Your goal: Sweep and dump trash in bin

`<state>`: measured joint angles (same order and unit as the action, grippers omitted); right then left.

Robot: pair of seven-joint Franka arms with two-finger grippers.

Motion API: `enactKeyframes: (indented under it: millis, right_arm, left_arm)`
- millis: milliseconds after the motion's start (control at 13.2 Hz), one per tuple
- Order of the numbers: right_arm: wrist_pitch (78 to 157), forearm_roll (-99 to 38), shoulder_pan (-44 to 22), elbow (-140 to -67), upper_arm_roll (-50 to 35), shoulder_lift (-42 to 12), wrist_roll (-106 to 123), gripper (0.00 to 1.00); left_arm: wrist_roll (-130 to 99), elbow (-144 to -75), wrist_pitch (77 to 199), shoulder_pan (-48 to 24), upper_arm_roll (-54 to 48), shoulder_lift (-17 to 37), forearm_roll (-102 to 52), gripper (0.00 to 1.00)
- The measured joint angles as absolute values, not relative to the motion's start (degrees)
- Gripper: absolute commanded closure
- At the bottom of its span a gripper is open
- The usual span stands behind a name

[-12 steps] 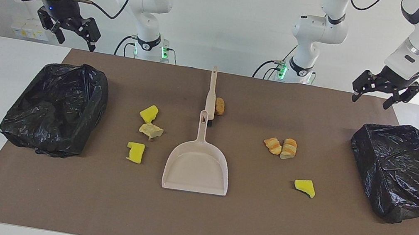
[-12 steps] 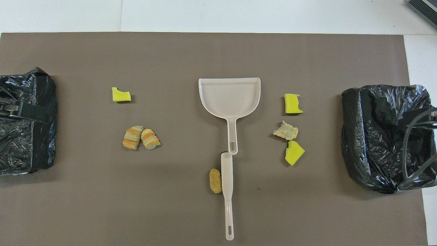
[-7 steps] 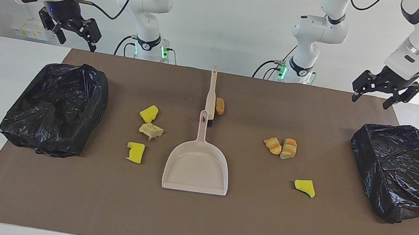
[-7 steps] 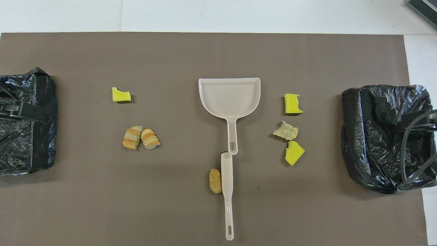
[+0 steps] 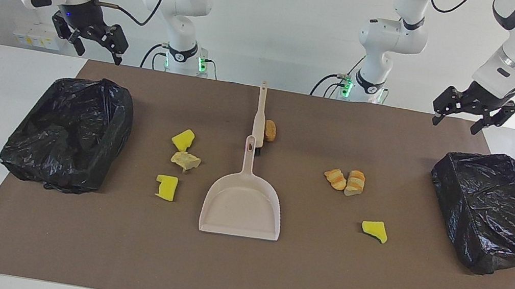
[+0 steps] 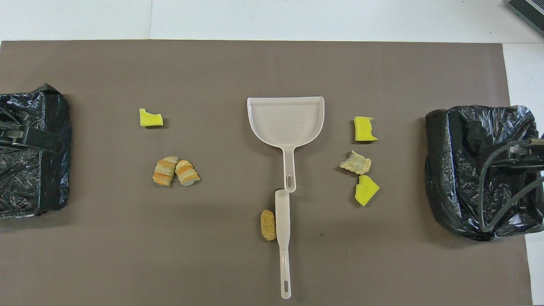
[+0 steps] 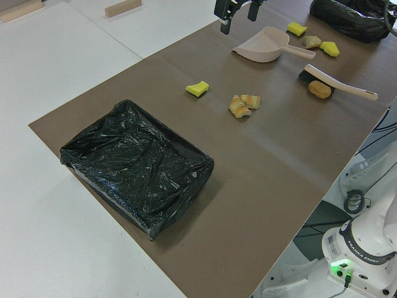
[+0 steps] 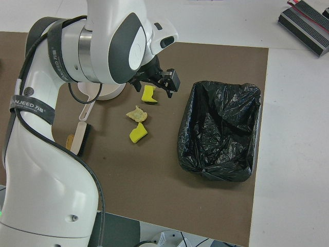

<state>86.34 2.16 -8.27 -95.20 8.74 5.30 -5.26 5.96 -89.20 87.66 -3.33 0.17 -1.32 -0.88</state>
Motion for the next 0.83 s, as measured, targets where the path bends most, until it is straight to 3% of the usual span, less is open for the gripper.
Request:
enactKeyframes:
  millis: [379,834]
  right_arm:
    - [91.3,1.8,-14.4,-96.0,8.3,2.4,-11.9,0.0]
    - [98.8,-0.9,-23.4,-92.6,7.3,-11.8,-26.3,0.0]
  left_arm:
    - [6.0,-89.2,88.1,-3.4,-0.1,-1.2,-1.0,0.0]
    - [5.9,-91.1,90.8,-3.4,-0.2,-0.8,-3.1,0.0]
